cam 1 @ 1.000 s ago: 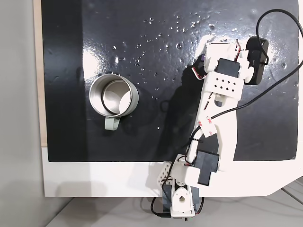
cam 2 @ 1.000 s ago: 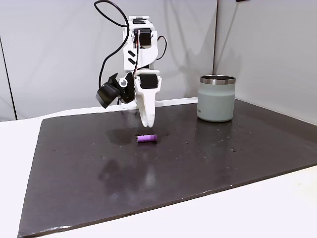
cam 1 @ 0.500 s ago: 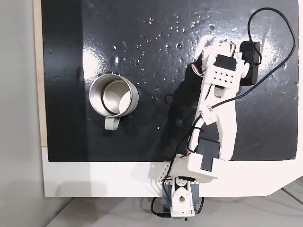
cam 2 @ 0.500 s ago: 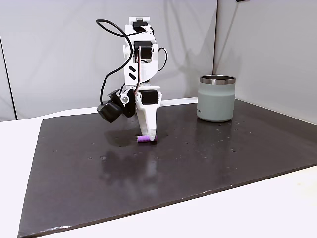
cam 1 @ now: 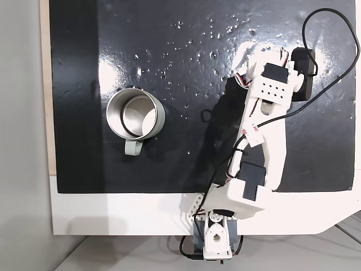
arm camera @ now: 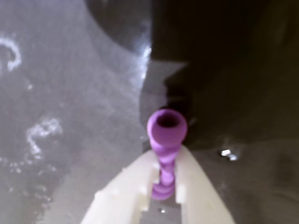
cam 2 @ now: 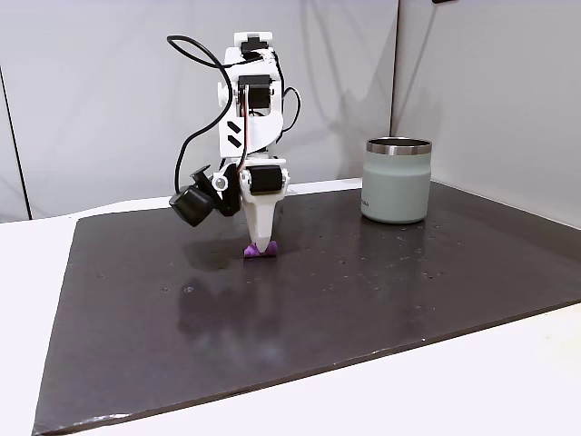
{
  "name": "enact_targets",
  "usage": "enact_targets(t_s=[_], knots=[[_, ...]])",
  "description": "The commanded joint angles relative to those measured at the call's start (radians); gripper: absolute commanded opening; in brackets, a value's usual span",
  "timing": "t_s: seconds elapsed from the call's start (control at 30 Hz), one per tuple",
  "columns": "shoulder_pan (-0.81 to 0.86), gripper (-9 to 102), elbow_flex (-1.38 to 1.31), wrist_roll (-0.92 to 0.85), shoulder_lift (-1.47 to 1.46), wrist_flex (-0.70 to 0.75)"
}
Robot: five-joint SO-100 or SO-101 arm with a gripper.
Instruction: Grasp a pengrip and put it in the cup.
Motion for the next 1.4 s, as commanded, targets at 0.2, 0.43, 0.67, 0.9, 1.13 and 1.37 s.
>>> enact_targets(t_s=[0.2, 0.43, 0.67, 0.9, 1.13, 1.37], knots=[[-0.063, 0, -0.167, 0.141, 0.261, 0.238], [-0.218, 0, -0.221, 0.268, 0.407, 0.379], [-0.462, 0, -0.305, 0.367, 0.503, 0.469], [-0.655, 0, -0.333, 0.402, 0.532, 0.505], [-0.795, 0, -0.285, 0.394, 0.548, 0.54], [-0.9, 0, -0.198, 0.397, 0.583, 0.56]])
